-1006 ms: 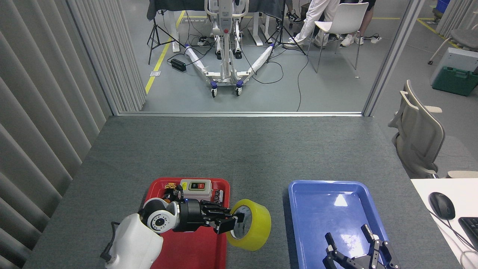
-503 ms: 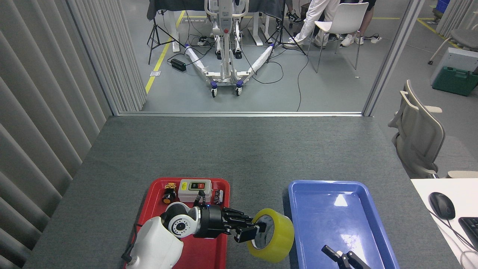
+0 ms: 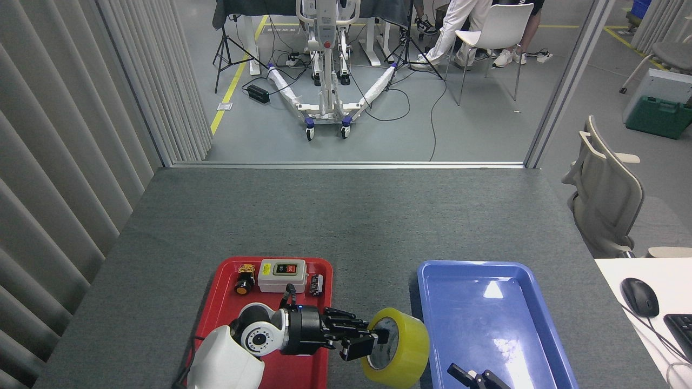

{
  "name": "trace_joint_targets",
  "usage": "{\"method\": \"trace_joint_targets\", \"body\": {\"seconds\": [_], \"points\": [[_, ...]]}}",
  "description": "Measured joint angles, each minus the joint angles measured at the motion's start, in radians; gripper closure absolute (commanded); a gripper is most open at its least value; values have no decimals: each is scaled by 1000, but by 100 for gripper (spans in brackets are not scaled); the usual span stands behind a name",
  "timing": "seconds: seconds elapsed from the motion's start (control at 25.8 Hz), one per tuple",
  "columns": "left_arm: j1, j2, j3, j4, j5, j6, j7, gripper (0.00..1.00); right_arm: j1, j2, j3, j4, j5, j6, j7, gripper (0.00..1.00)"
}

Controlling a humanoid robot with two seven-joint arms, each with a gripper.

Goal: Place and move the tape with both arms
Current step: 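Hold the tape over the blue tray edge and bring the right gripper under it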

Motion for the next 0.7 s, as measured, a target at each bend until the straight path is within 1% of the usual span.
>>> {"method": "trace_joint_targets", "body": {"seconds": [0.12, 0.23, 0.39, 0.54, 0.62, 0.7], "points": [[42, -11, -24, -49, 8, 0, 13, 100, -11, 12, 18, 4, 1, 4, 3, 0], [66, -19, -43, -71, 10, 0, 29, 100, -26, 26, 39, 5, 6, 14, 11, 0], [74, -22, -50, -77, 10, 0, 38, 100, -33, 32, 69, 6, 18, 21, 18, 5], [76, -24, -51, -75, 10, 0, 41, 100, -23, 33, 104, 0, 36, 17, 20, 6], [76, -25, -51, -71, 11, 0, 41, 100, -4, 33, 112, -2, 42, 13, 21, 12], [76, -25, -50, -65, 11, 0, 41, 100, 6, 32, 115, -4, 49, 13, 23, 23]]}}
